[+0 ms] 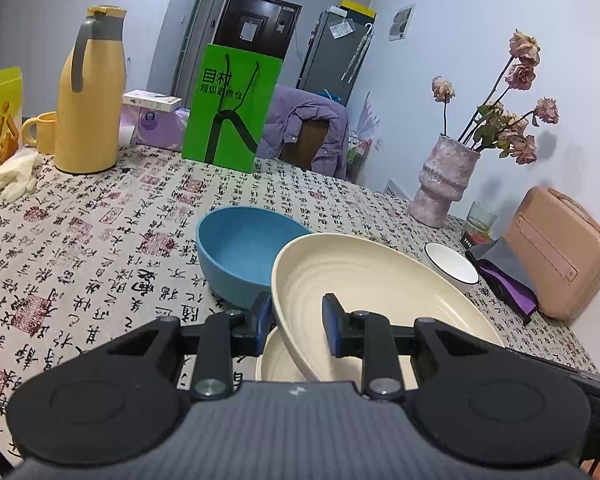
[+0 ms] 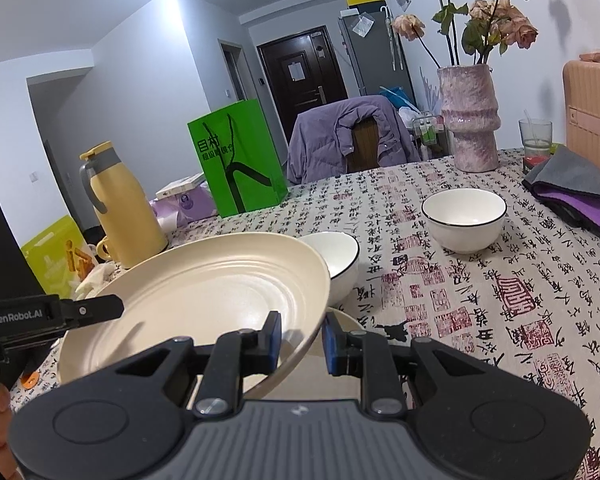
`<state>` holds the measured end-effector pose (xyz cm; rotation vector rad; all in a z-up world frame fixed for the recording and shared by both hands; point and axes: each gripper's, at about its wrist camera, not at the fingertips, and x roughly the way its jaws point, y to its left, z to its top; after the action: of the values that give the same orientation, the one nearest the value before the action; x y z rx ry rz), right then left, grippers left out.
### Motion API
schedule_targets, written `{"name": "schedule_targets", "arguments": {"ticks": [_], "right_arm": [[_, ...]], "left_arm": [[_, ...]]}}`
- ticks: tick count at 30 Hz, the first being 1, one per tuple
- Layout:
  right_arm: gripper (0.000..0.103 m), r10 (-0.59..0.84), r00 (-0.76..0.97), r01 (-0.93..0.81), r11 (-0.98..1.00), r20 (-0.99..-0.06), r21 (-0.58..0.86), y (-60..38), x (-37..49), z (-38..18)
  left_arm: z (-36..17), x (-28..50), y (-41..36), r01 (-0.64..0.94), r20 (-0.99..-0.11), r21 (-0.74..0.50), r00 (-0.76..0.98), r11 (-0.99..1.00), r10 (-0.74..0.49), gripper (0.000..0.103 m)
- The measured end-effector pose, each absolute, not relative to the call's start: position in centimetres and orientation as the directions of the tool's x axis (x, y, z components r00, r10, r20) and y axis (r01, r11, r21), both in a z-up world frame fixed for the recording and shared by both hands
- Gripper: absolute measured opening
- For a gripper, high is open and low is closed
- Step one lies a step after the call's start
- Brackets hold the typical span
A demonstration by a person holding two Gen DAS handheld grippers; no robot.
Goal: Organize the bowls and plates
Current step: 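Carry the held cream plate past the blue bowl toward the white bowls, then lower the held cream plate onto the stacked cream plates with both grippers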
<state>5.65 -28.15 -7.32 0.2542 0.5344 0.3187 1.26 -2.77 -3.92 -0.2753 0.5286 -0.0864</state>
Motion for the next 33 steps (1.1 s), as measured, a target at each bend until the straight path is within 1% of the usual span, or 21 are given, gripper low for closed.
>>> {"name": "schedule_targets", "arguments": {"ticks": [8, 33], "right_arm": [[0.022, 0.358, 0.805, -0.231, 0.923, -0.473, 0.307, -28.1, 5.5, -8.1], [0.021, 0.316, 0.785, -0.192, 0.942, -0.533, 0.276, -28.7, 6.7, -11.2]], "left_arm": [[-5.1, 1.4, -2.5, 0.013, -0.505, -0.295, 0.846, 0.955, -0.168, 0.027], [-8.7, 2.9, -4.1, 0.017, -0.570, -0.250, 0.806, 0.968, -0.162, 0.027]]}}
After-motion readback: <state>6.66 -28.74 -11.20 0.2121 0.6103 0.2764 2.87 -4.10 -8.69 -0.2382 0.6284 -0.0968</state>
